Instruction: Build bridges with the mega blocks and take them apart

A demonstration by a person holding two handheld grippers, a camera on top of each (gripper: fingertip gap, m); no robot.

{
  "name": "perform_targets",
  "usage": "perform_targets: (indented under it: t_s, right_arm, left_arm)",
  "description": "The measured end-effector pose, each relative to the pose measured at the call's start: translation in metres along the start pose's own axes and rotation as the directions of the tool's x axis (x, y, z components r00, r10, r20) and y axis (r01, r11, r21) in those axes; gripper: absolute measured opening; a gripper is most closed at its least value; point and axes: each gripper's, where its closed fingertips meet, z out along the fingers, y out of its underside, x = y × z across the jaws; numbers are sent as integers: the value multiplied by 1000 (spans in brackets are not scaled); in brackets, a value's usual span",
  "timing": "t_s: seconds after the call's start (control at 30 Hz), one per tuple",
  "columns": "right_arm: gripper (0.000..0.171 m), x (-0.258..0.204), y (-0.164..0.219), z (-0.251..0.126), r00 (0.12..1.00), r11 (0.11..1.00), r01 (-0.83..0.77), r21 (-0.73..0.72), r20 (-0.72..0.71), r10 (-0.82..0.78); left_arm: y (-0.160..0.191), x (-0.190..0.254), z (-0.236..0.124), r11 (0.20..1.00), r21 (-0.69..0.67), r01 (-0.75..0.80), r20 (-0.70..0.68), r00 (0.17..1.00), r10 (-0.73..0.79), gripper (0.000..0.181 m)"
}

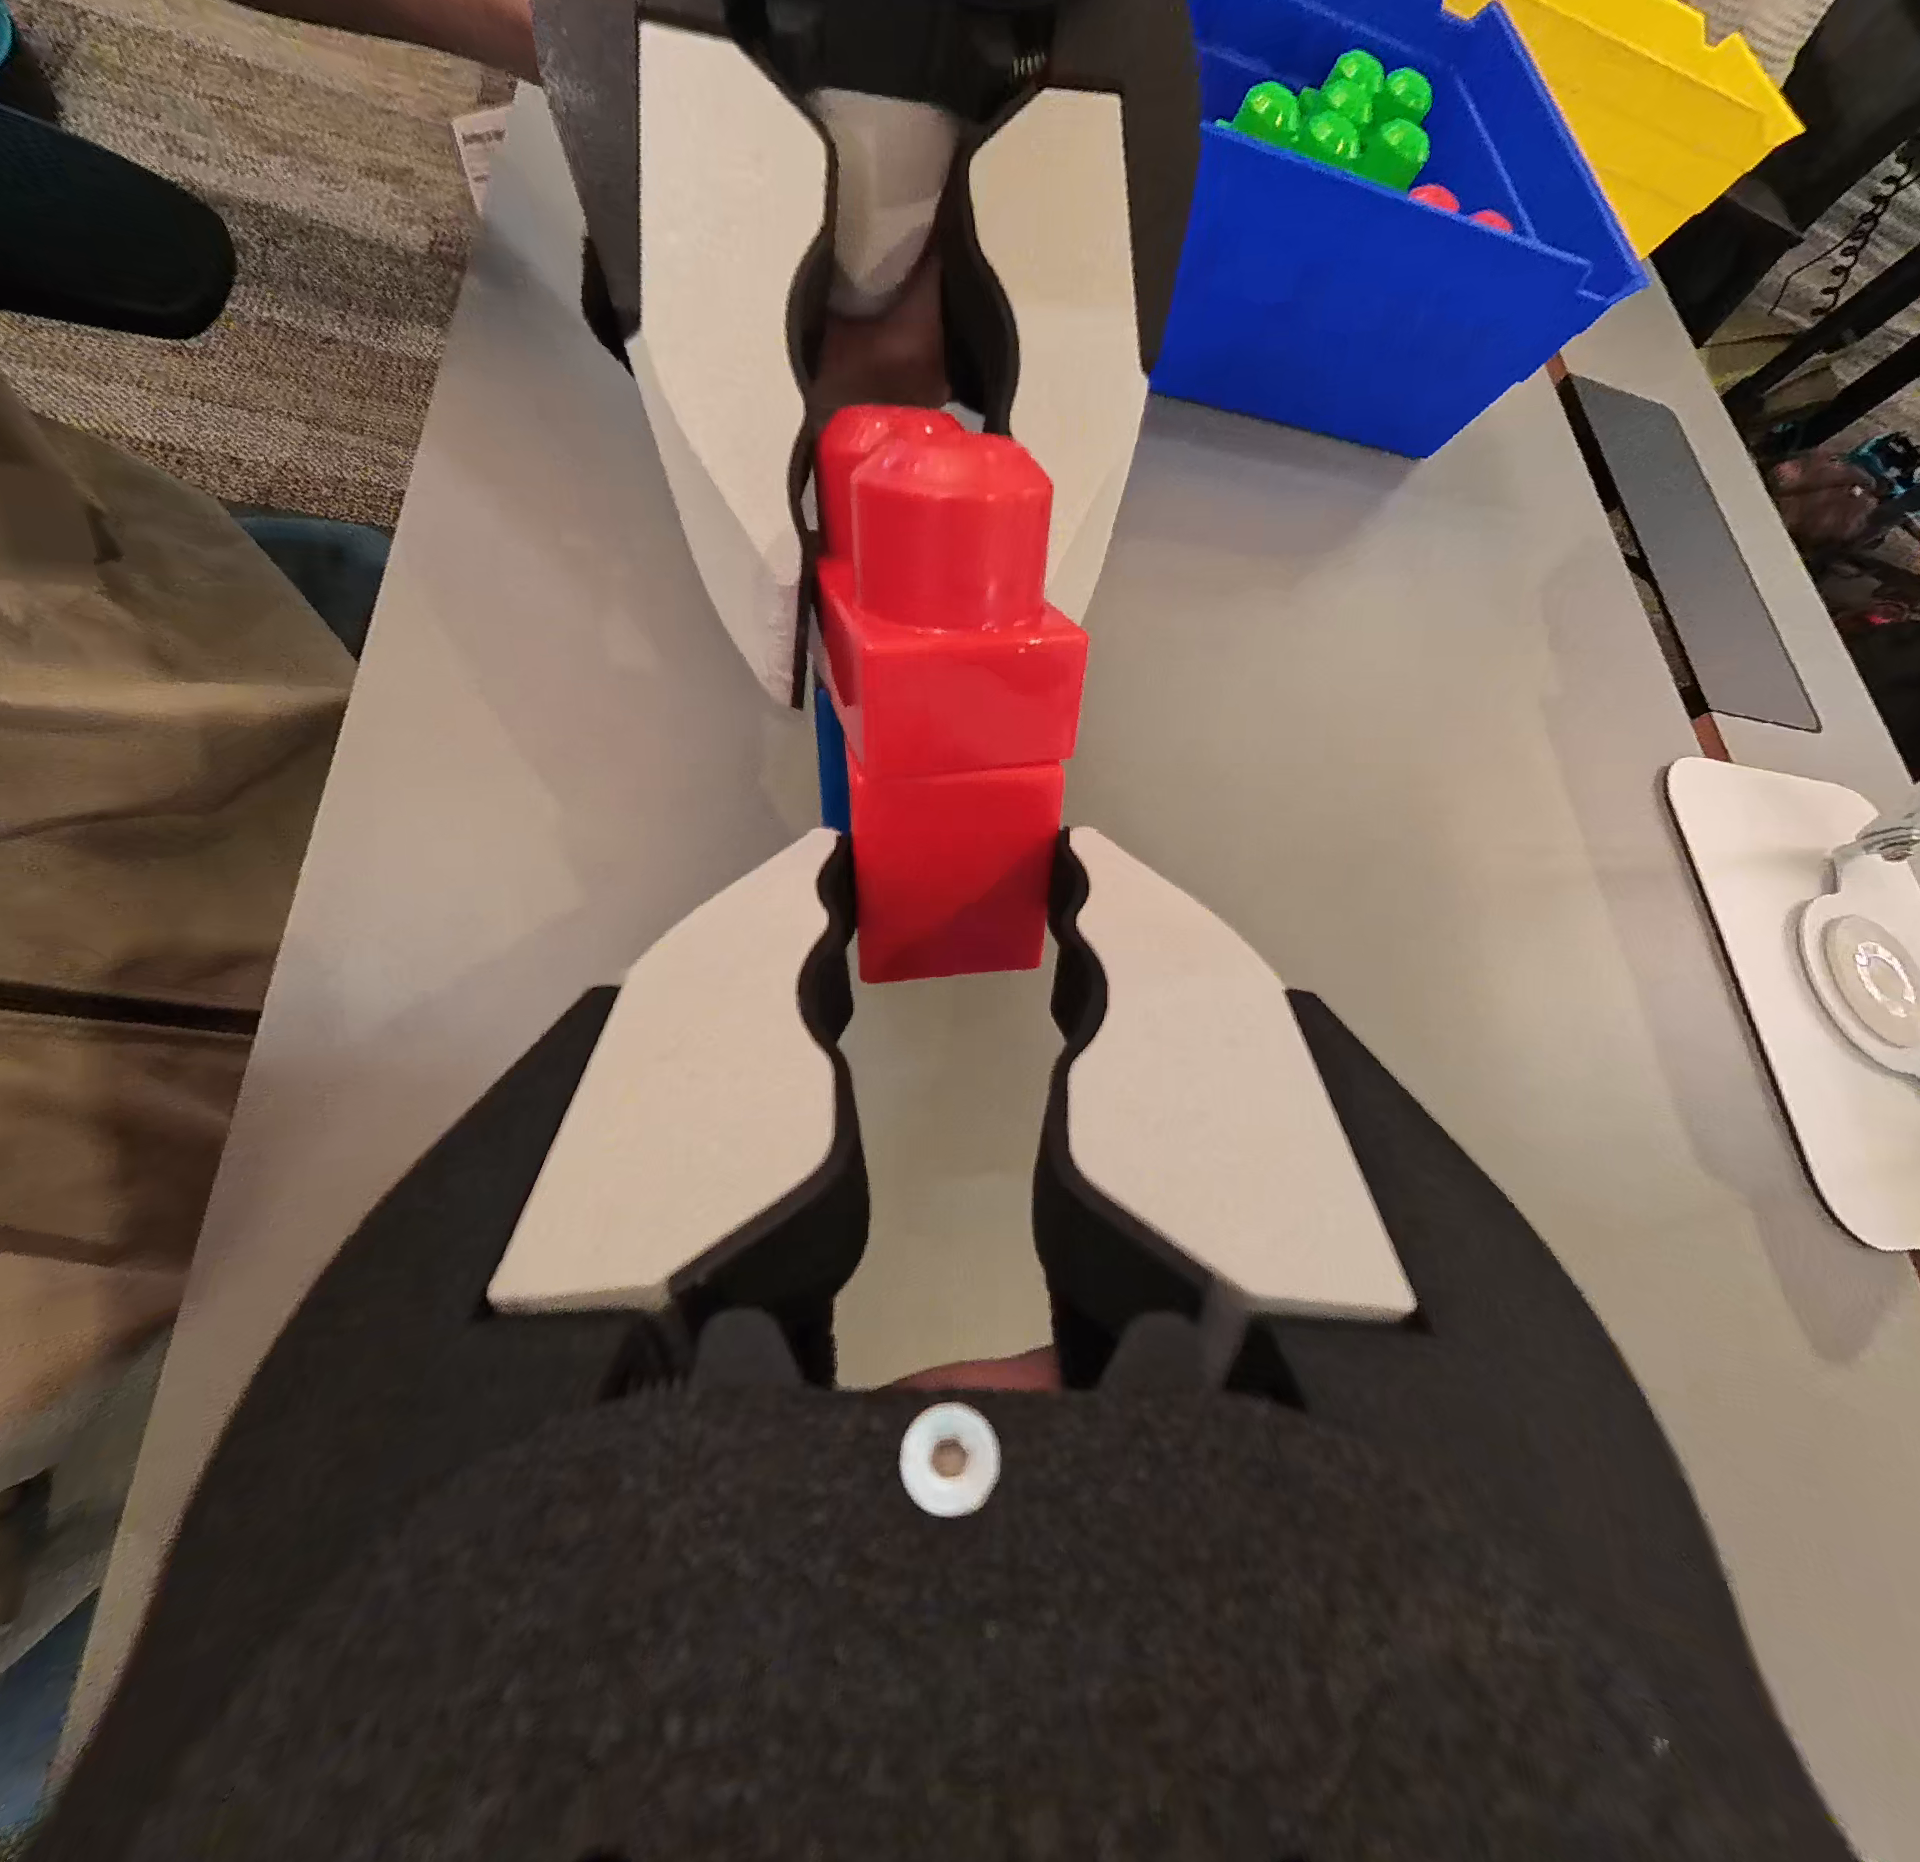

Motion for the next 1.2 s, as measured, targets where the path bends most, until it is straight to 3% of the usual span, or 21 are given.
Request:
perform_targets:
  t_s: [0.2, 0.4, 0.7, 0.83, 0.9, 1.03, 1.2]
  right_arm:
    - [36, -1, 14, 1, 1000, 997, 18, -81, 7, -17]
    - [36, 13, 52, -10, 997, 988, -43, -146, -62, 35]
    - [36, 19, 50, -21, 990, 991, -76, -113, -131, 61]
    - [36, 28, 39, -38, 957, 994, -87, -69, -283, 64]
    - [36, 36, 39, -53, 901, 992, -113, -63, -427, 75]
    - [36, 48, 46, -91, 665, 957, -281, 74, -704, 250]
    - [36, 33, 56, -122, 369, 828, -408, 384, -760, 535]
  left_arm:
    - [-2, 2, -5, 1000, 26, -17, 23, 1000, 16, 36]
    - [-21, -10, -41, 993, 116, 18, 72, 997, -26, 36]
    - [-26, -18, -61, 991, 135, 22, 147, 988, -42, 36]
    - [-19, -32, -70, 986, 147, 74, 284, 952, -114, 36]
    - [-11, -37, -73, 983, 147, 108, 373, 915, -156, 36]
    - [14, -50, -84, 947, 201, 252, 583, 746, -322, 36]
    - [30, -44, -102, 924, 260, 281, 747, 548, -377, 36]
